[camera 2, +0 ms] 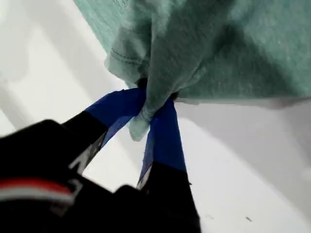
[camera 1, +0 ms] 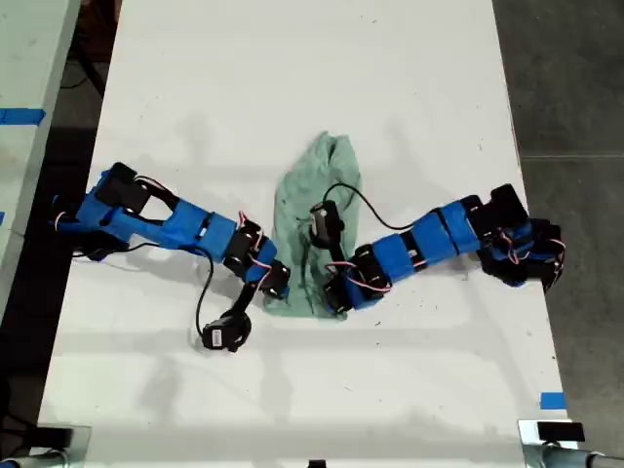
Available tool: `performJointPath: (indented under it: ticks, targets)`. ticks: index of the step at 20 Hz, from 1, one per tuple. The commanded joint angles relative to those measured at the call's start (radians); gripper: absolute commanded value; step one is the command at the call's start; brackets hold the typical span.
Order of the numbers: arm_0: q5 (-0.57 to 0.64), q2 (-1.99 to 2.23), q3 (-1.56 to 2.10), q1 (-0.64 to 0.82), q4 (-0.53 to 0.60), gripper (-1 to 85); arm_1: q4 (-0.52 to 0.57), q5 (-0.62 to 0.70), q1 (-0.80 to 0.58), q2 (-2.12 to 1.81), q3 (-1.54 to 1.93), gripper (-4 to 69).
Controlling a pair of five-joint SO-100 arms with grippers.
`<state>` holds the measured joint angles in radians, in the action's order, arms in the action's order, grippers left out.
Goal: Fold t shirt
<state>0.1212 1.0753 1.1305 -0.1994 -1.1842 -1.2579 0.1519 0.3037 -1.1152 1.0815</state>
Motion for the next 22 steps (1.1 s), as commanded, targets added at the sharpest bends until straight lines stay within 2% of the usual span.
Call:
performJointPath:
  ticks: [1, 4, 9, 10, 11, 12, 13, 15, 18, 21, 22]
  targets:
    - [0.02, 0.098, -0.144, -0.055, -0.074, -0.3, -0.112, 0.066, 0.035, -0.081, -0.232, -1.5]
    - [0.072, 0.288, -0.092, 0.052, -0.229, -0.3, -0.13, 0.192, -0.077, -0.321, -0.137, -1.5]
    - [0.345, 0.446, -0.071, 0.434, -0.334, -0.3, -0.17, 0.407, -0.364, -0.505, -0.067, -1.2]
    - [0.393, 0.453, -0.074, 0.509, -0.337, -0.3, -0.184, 0.434, -0.416, -0.523, -0.071, 2.8]
    - [0.428, 0.456, -0.083, 0.574, -0.339, 3.6, -0.202, 0.466, -0.469, -0.546, -0.074, 10.0]
    - [0.469, 0.463, -0.098, 0.632, -0.339, 15.0, -0.225, 0.502, -0.528, -0.574, -0.084, 16.8]
    - [0.505, 0.485, -0.117, 0.689, -0.341, 22.8, -0.258, 0.526, -0.592, -0.611, -0.089, 20.9]
    - [0.549, 0.574, -0.143, 0.815, -0.376, 26.4, -0.362, 0.563, -0.736, -0.689, -0.127, 23.4]
    - [0.581, 0.795, -0.141, 0.957, -0.391, 19.5, -0.454, 0.611, -0.881, -0.844, -0.13, 23.2]
    - [0.584, 0.977, -0.13, 1.006, -0.383, 11.2, -0.485, 0.62, -0.896, -0.983, -0.086, 22.9]
    - [0.586, 1.048, -0.103, 1.0, -0.362, 6.4, -0.486, 0.603, -0.868, -1.028, -0.035, 20.1]
